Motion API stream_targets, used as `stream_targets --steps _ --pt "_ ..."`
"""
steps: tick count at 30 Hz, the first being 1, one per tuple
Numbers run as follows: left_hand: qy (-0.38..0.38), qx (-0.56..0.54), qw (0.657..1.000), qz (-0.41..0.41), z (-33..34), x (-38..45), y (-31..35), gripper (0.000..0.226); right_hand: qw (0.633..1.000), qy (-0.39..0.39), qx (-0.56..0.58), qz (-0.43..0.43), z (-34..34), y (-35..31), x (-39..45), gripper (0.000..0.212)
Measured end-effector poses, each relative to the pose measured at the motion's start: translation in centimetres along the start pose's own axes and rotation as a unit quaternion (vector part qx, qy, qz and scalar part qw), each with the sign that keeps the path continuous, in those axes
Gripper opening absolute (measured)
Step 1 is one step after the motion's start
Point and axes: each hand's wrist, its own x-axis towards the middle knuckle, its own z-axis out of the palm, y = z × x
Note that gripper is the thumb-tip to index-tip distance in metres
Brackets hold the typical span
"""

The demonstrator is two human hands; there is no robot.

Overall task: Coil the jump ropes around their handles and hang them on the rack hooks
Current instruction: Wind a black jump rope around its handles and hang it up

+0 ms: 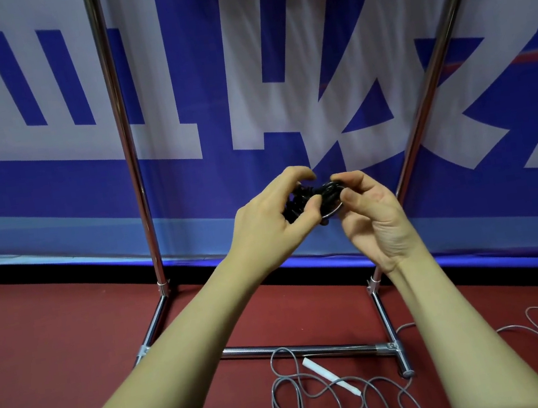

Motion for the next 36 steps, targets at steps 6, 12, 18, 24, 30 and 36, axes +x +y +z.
stream_targets --steps 6,12,18,24,30,36 --pt "0.039 0.036 0.997 0.063 0.7 0.1 -0.2 0.044 0.999 0.012 0.033 -0.013 0.1 0.1 0.1 0.038" --pt "0.066 0.056 0.995 0.058 1.4 0.0 -0.4 0.048 0.996 0.076 0.012 -0.048 0.8 0.6 0.1 0.019" --pt "0.061 0.102 0.989 0.083 2.0 -0.2 -0.3 0.057 0.978 0.18 -0.032 -0.099 1.9 0.5 0.1 0.012" --pt "0.115 0.135 0.978 0.106 2.1 0.2 -0.8 0.056 0.99 0.113 -0.031 -0.081 1.2 0.2 0.1 0.015" --pt "0.134 0.126 0.978 0.1 2.6 0.2 -0.6 0.056 0.974 0.166 -0.072 -0.14 1.6 0.4 0.3 0.032" --pt "0.149 0.177 0.964 0.129 2.3 0.6 -1.2 0.057 0.968 0.156 -0.145 -0.134 0.7 0.2 0.3 0.022"
